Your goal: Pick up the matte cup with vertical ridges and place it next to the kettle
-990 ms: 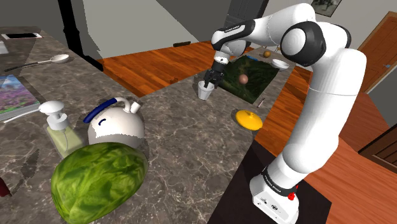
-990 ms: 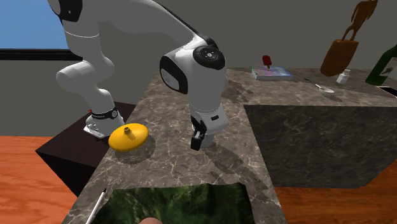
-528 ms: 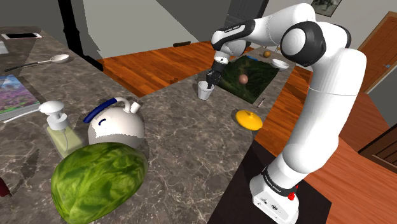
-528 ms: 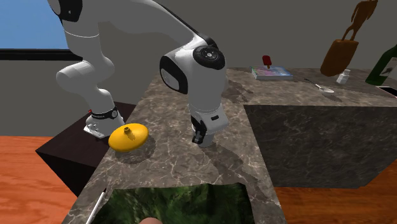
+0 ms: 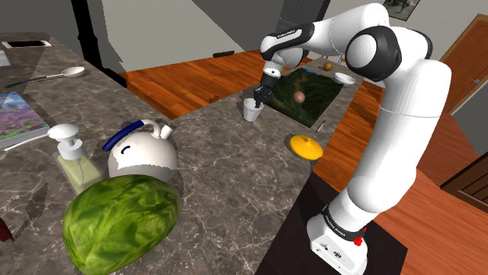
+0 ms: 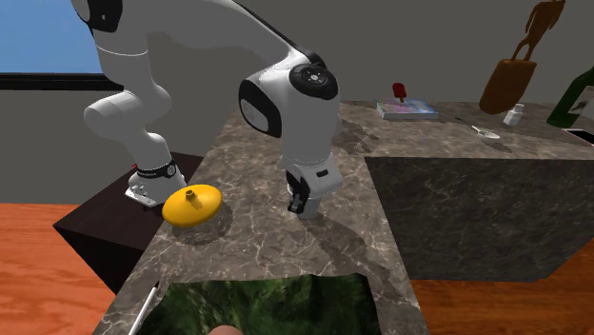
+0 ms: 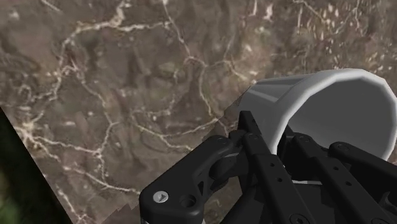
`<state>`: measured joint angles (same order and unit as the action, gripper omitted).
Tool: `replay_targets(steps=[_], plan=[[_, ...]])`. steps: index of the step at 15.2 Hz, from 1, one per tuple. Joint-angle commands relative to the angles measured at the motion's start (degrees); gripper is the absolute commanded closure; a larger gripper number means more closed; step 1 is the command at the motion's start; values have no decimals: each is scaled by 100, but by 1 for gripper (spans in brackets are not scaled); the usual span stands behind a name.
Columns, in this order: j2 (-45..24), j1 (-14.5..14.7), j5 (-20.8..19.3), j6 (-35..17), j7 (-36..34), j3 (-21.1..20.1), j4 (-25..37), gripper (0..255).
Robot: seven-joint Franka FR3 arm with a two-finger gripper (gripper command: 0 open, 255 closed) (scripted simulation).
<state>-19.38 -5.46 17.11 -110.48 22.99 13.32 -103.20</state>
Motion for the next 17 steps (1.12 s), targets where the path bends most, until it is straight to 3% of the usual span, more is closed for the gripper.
replay_targets(steps=[1,17], plan=[[73,3,-27,107,-31,10,39,255],[448,-3,-192,1166,-302,58,765,255]])
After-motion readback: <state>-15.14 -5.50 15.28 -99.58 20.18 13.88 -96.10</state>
